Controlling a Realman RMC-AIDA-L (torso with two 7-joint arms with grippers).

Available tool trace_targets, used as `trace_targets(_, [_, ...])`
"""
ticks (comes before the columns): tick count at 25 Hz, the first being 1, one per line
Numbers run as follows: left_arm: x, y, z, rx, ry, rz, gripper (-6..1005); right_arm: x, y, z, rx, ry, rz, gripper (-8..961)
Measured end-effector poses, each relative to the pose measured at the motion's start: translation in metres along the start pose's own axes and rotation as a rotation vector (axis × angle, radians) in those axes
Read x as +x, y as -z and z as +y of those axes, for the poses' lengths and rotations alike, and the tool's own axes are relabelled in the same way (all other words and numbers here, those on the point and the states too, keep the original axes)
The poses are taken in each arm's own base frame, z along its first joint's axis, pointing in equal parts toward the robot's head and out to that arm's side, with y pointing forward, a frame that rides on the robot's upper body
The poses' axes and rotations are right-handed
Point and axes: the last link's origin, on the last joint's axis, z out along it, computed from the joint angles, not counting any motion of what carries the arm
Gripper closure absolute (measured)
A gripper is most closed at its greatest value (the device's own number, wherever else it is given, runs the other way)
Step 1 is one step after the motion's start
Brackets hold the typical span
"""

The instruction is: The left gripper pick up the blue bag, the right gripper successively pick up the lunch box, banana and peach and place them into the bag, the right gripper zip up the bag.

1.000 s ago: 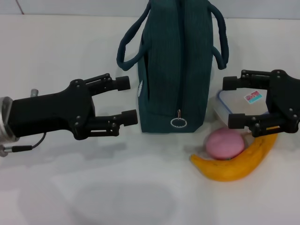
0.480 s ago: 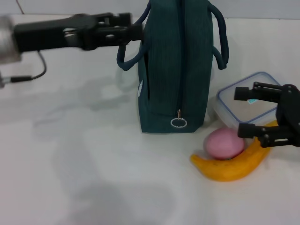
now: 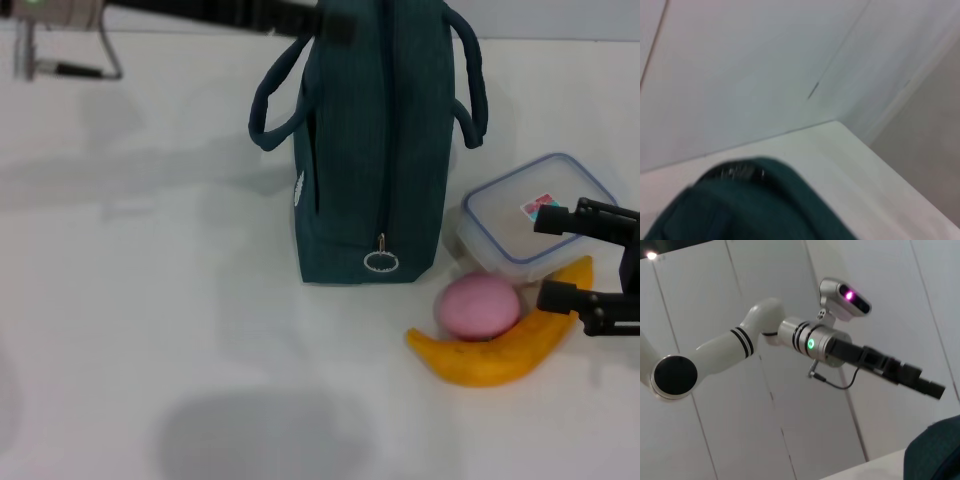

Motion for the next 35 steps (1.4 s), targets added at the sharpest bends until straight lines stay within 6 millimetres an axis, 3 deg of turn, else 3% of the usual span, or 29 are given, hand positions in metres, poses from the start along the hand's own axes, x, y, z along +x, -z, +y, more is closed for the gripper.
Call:
trace_targets(5, [0.014,-0.013,0.004,0.035,0.006,-0.029,124,0.008,0.001,0.003,0.004,-0.011,-0.018,83])
trace_targets(16, [0.015,-0.040,-0.006,0.178,0.033,-0.152,127,0.020,0.005,0.010,0.021,-0.014,-0.034,84])
trace_targets(35, [0.016,-0.054,-0.012,0.218,0.031,-0.224,131,0.030,0.005,0.012,0.042,-0.025,-0.046,83])
